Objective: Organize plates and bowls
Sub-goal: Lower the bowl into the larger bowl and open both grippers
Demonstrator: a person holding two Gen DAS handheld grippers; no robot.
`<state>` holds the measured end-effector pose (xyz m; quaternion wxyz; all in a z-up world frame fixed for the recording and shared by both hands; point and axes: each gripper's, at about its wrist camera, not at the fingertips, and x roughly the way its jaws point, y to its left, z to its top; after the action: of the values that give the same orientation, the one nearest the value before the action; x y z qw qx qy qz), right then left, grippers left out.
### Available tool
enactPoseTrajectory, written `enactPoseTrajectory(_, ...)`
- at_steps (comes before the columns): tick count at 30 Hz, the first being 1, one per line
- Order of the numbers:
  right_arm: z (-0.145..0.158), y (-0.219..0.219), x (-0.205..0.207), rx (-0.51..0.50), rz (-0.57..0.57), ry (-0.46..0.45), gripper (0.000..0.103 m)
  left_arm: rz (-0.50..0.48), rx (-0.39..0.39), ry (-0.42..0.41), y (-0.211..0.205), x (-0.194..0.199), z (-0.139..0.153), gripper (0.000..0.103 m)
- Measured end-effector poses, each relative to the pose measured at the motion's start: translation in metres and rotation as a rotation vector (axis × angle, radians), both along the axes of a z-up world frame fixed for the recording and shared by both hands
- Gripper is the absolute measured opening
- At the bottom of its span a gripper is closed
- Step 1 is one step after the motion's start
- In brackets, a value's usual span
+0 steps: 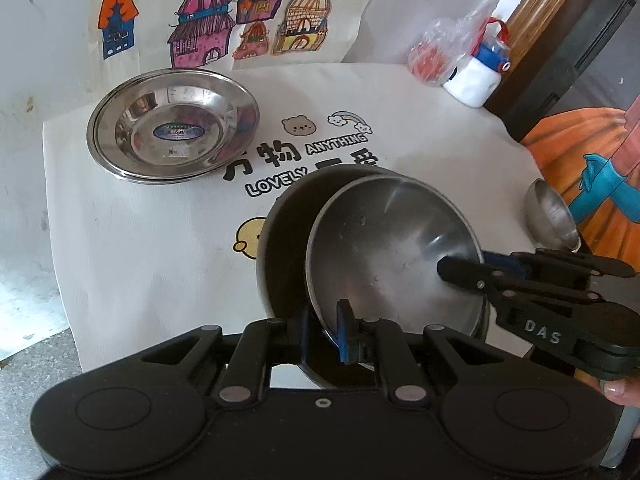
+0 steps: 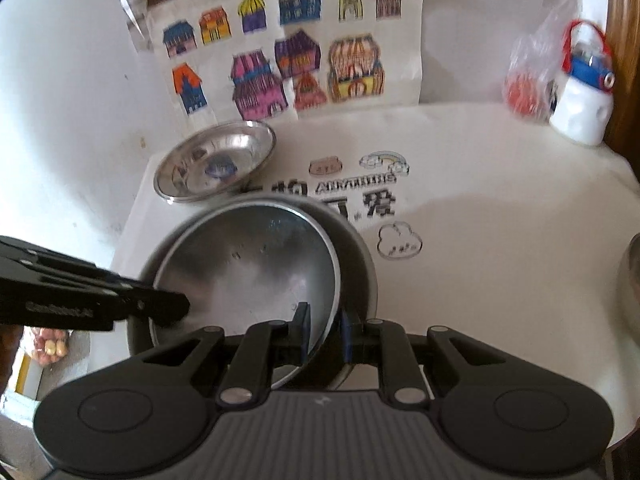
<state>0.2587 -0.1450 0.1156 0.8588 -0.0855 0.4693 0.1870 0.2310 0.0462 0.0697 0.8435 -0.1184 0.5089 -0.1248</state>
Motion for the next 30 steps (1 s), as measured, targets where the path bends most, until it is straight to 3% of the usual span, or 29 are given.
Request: enactPoseTrajectory(30, 0.000, 0.019, 0.009, -0.120, 0.109, 0.016, 0.029, -0.046, 0.049, 0.031, -0.007, 0.008, 0.003, 0.021)
